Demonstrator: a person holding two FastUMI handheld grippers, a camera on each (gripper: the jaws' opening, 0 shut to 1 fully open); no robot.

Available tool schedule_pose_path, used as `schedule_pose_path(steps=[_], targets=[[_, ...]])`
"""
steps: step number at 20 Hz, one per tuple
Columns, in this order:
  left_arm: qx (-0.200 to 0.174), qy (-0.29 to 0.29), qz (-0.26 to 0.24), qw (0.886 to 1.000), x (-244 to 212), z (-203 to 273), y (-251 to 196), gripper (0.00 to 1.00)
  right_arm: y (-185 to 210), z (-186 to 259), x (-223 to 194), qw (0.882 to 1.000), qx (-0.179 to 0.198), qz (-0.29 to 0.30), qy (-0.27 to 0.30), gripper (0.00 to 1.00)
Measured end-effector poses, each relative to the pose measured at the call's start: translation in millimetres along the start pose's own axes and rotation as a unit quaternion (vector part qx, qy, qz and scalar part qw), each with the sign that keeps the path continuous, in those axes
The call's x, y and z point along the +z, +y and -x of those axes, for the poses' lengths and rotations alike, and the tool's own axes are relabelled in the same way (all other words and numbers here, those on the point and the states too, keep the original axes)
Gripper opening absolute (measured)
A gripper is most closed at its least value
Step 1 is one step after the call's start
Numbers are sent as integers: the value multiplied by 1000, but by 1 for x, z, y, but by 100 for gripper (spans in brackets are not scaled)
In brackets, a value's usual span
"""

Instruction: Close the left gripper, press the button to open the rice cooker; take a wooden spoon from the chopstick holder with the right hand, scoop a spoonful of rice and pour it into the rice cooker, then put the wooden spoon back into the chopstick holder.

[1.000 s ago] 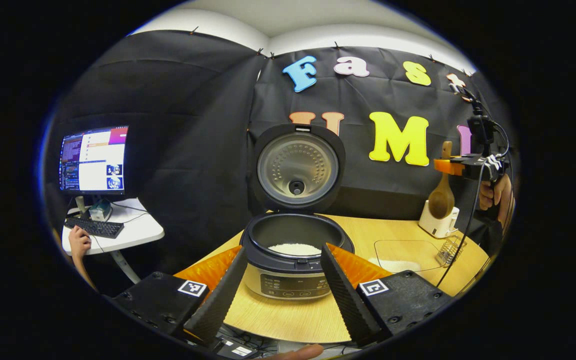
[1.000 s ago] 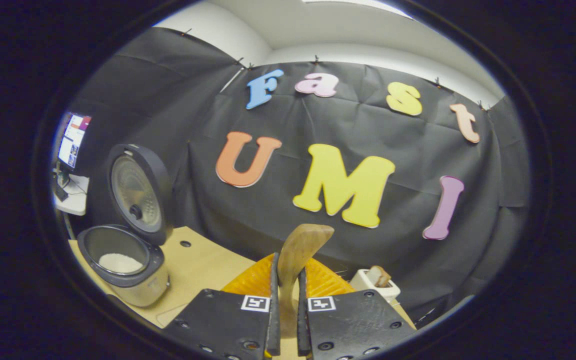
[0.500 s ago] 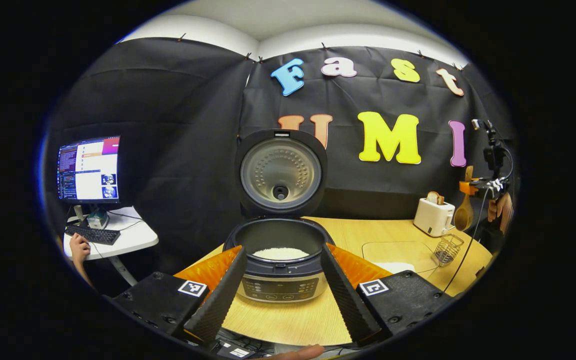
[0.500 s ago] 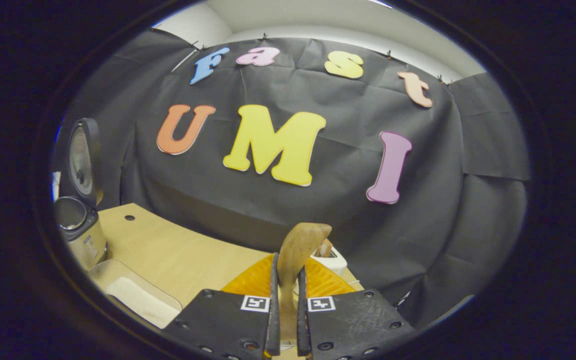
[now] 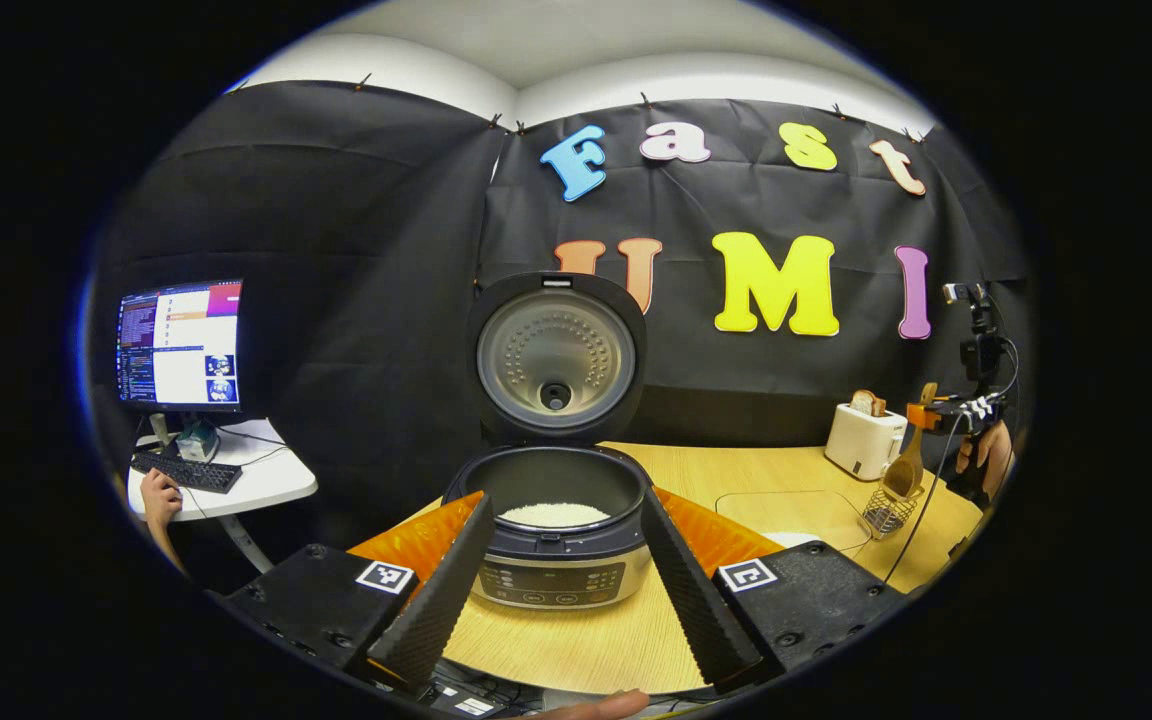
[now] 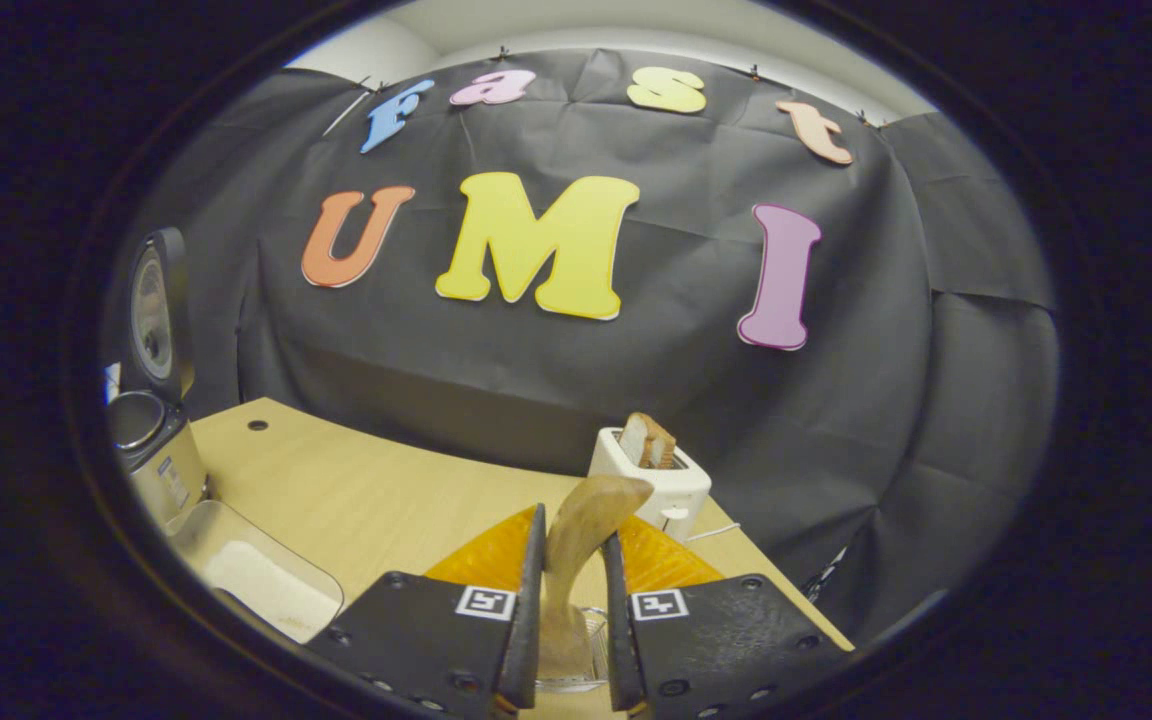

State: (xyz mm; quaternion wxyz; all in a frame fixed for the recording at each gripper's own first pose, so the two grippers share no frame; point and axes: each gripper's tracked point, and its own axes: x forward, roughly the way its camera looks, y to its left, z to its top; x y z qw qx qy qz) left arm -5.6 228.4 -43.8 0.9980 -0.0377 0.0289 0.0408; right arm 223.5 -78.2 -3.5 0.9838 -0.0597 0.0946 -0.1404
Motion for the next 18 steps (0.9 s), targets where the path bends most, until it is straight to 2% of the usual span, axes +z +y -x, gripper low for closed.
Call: schedule_pose_path(steps=[1,2,3,4,6,8,12,13,18], targets=[[-1,-1,0,1000,0,0,0,95,-4,1,4,1000,-7,-3,-8,41],[-2,-3,0,1000,1,0,-1,95,-9,3,6,1000,-15,0,-17,47],[-3,-5,2,1000,1,-1,0,95,-13,6,11,999,-23,2,-26,59],[-3,-7,4,1000,1,0,-1,94,-16,12,16,999,-26,1,-36,63],[1,-11,4,1000,3,0,0,95,-18,29,25,998,-26,-3,-53,84],[9,-16,4,1000,5,0,1,95,-17,39,27,998,-19,-15,-59,96],[-5,-19,-4,1000,10,1,-2,95,-4,56,13,997,32,-44,-55,97],[-3,-23,-9,1000,18,2,-2,95,-4,58,7,997,35,-45,-51,97],[33,-60,-67,995,72,-13,10,94,3,75,-17,996,54,-50,-41,96]])
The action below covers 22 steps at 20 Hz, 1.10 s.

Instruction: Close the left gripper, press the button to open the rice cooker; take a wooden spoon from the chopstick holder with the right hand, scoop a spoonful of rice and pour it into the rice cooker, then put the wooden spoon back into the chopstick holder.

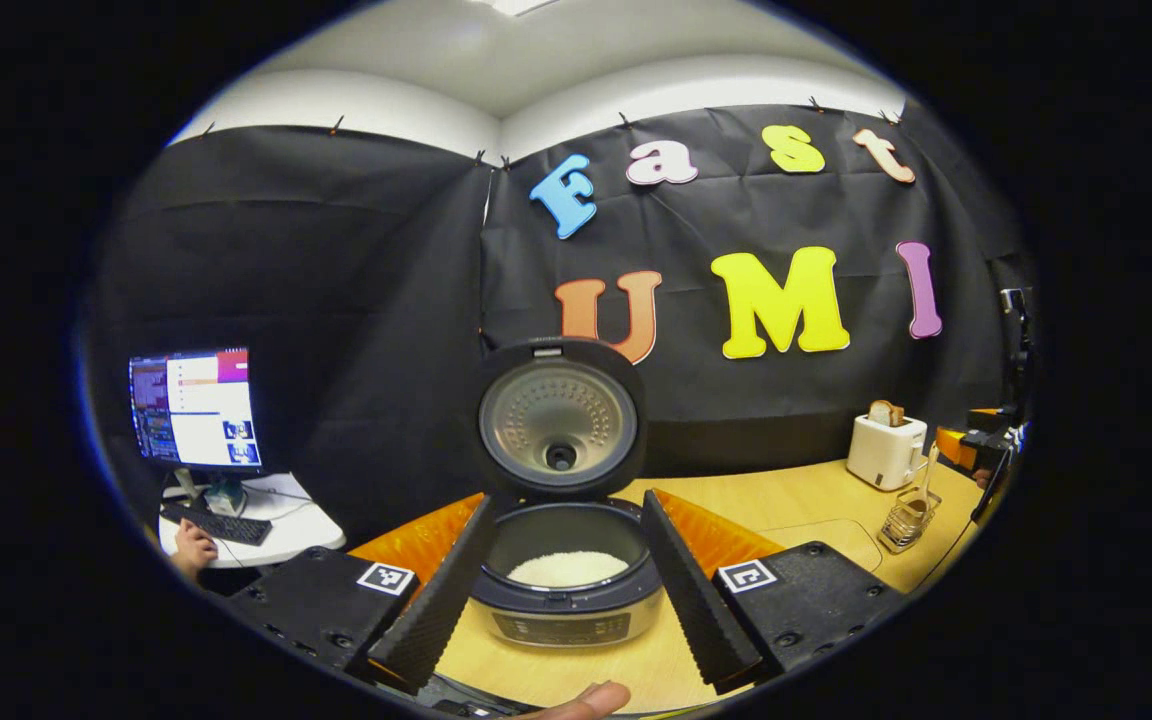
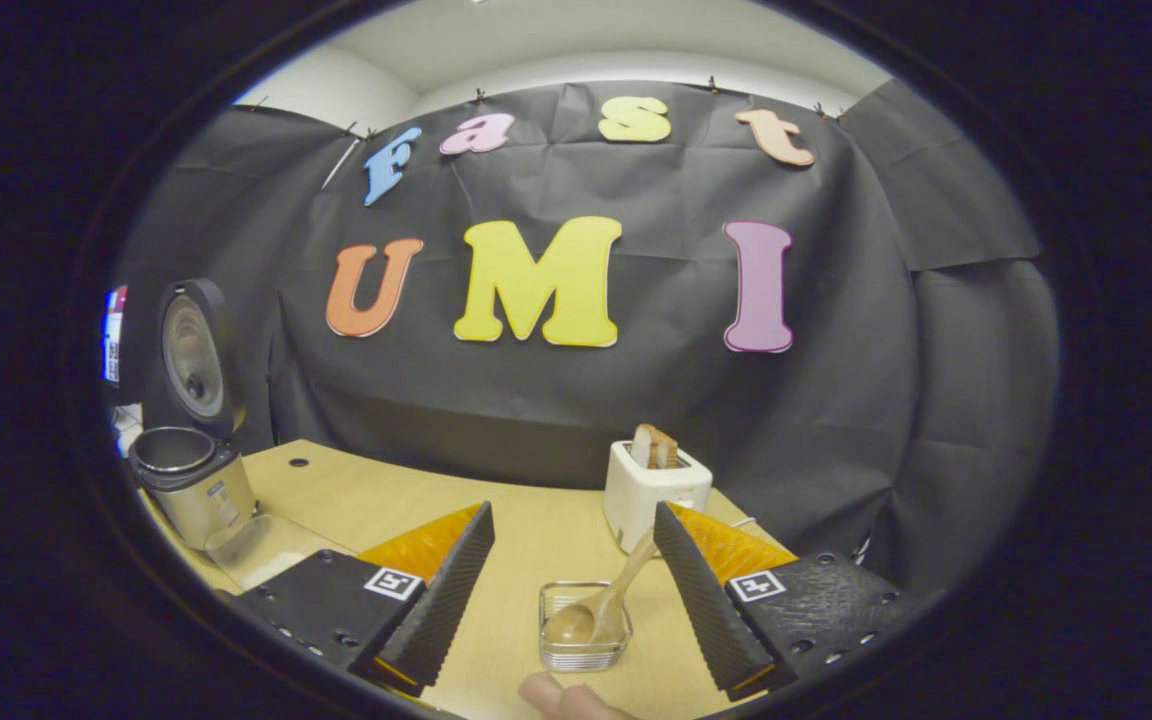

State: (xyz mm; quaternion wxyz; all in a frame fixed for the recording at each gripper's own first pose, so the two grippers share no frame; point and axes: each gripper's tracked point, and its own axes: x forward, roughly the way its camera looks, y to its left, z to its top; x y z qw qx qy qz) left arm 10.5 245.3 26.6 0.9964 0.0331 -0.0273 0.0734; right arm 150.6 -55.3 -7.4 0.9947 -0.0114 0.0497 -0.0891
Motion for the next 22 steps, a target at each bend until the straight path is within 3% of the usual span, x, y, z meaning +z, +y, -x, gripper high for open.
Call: schedule_pose_path(steps=[8,12,15,19,21,22], targets=[[61,-82,15,995,90,-88,38,93,27,16,-14,998,60,-30,12,95],[64,-117,19,991,115,-151,47,93,21,14,-18,998,58,-38,7,95],[46,-106,27,993,113,-194,43,93,15,14,-16,997,62,-48,-4,96],[18,-140,12,990,132,-237,36,93,17,25,-10,997,61,-42,-24,92],[12,-121,26,992,123,-253,34,93,20,27,-11,997,64,-35,-28,93],[12,-112,36,993,119,-258,35,87,22,28,-13,997,65,-34,-29,92]])
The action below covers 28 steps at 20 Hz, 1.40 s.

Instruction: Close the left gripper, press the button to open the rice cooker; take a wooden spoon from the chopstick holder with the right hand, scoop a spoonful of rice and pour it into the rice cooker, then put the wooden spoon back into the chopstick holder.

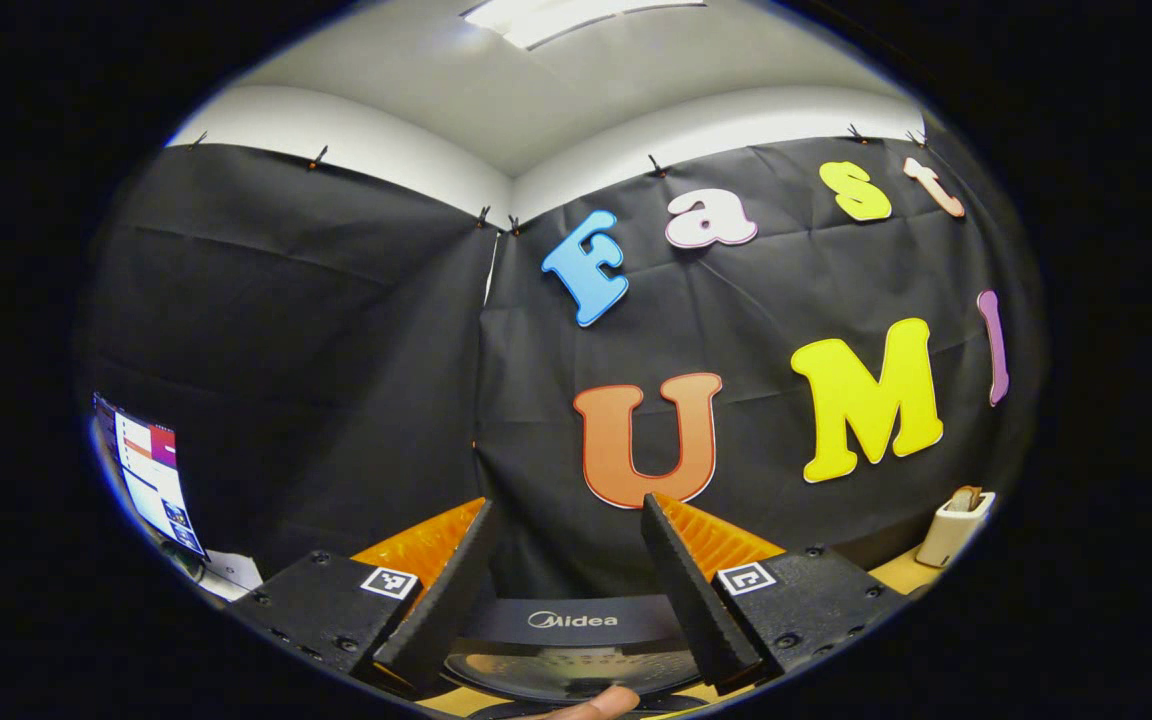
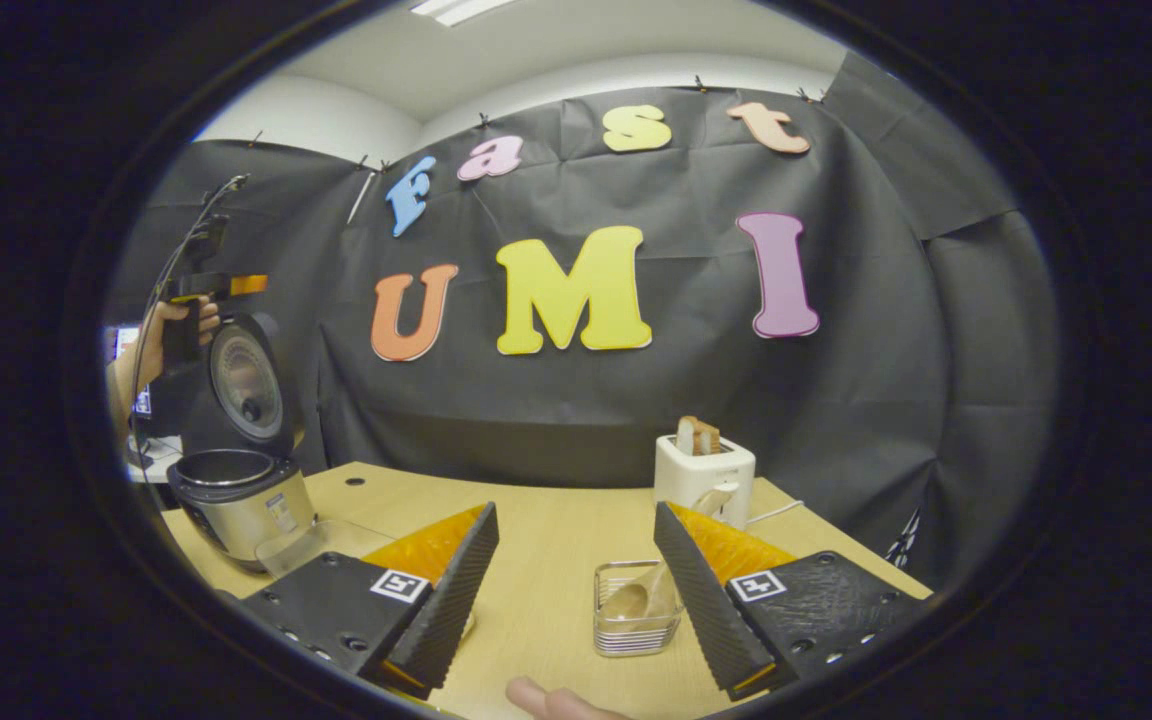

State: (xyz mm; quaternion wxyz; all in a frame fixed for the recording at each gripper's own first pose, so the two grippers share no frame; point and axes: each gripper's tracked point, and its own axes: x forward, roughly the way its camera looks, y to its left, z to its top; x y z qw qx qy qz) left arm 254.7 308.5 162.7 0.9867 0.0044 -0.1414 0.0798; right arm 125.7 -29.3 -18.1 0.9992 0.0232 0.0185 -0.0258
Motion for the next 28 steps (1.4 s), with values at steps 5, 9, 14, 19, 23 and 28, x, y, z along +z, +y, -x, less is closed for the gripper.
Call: schedule_pose_path(steps=[5,9,14,19,23,28], targets=[[-8,46,36,998,-26,-12,7,95,3,7,-4,999,11,-35,17,92],[-10,61,25,998,-29,8,8,90,5,17,-8,998,17,-48,26,95],[-16,82,20,996,-38,57,7,90,6,38,-9,997,15,-61,33,96],[-31,120,9,992,-68,119,2,90,13,66,-7,998,12,-44,33,96],[-58,166,1,984,-112,166,-9,88,23,93,-4,999,24,-32,25,96],[-71,189,3,979,-155,198,-14,88,25,101,-5,999,34,-20,19,96]])
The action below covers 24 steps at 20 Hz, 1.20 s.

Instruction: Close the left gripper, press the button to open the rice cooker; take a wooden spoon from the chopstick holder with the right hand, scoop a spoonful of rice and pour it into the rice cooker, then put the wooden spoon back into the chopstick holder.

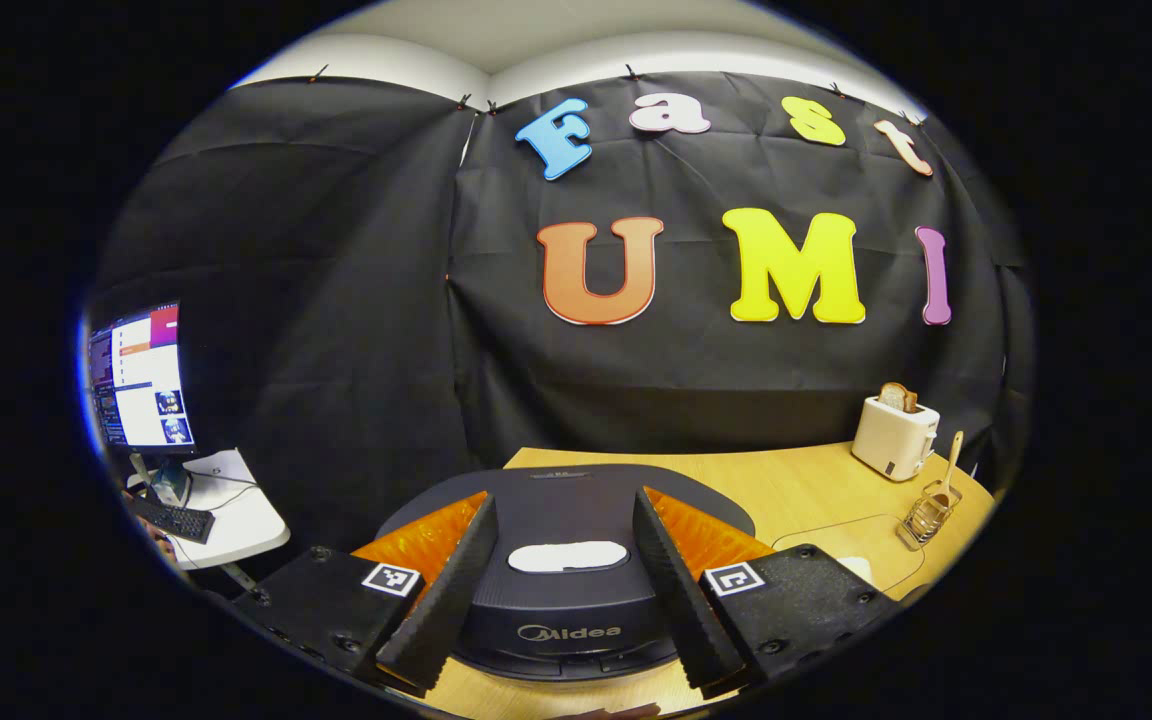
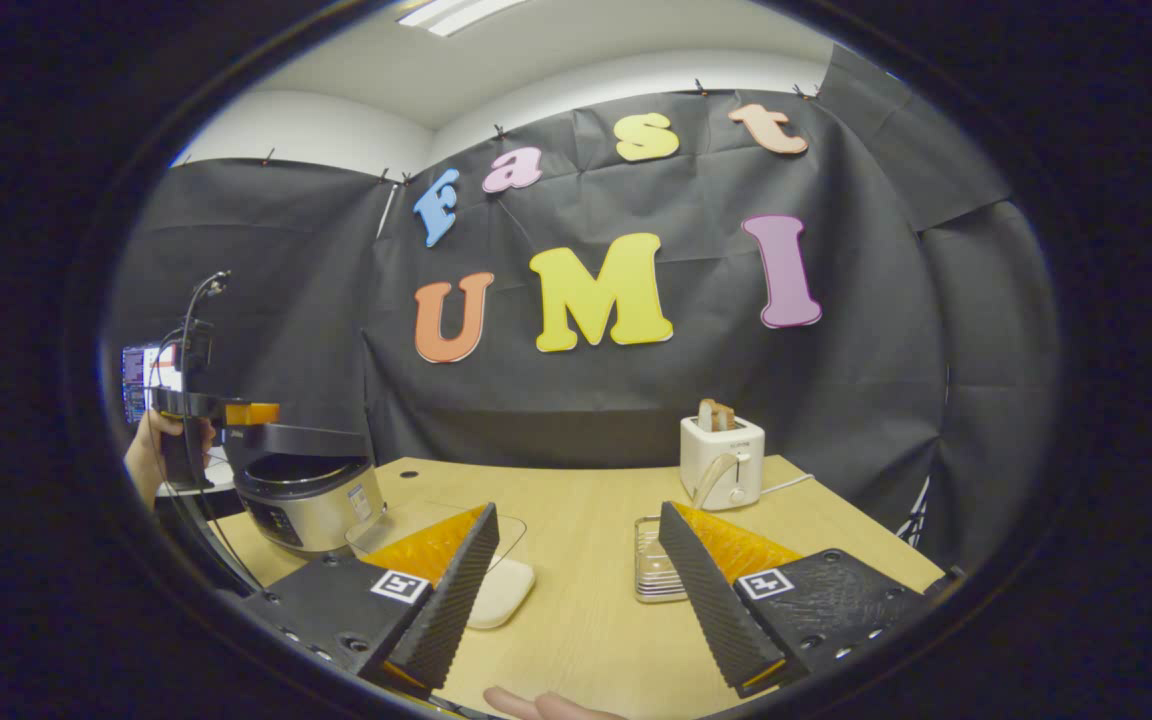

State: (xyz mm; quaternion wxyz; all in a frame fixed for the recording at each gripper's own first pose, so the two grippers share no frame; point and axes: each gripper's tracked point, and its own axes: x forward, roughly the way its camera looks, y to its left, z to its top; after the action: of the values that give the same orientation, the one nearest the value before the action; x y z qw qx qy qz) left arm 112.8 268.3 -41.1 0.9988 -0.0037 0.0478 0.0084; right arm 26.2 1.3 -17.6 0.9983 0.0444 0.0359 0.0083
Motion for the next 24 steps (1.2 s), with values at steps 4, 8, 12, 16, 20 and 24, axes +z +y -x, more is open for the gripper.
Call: schedule_pose_path(steps=[4,8,12,16,20,24], targets=[[5,-2,-3,1000,-16,5,-2,88,-2,1,-6,1000,1,-3,7,96],[19,2,-9,1000,-31,5,-3,88,-12,7,2,1000,-8,-5,-3,92],[30,-10,-23,999,-36,13,-4,78,-22,11,10,999,-19,-26,-11,92],[22,-17,-9,1000,-38,22,-6,84,-18,14,7,1000,-12,-16,-2,92],[29,0,-4,1000,-48,25,-6,84,-12,22,11,1000,-9,-3,-7,96],[51,-10,5,999,-46,26,-6,83,-6,29,20,1000,-4,15,-23,92]])
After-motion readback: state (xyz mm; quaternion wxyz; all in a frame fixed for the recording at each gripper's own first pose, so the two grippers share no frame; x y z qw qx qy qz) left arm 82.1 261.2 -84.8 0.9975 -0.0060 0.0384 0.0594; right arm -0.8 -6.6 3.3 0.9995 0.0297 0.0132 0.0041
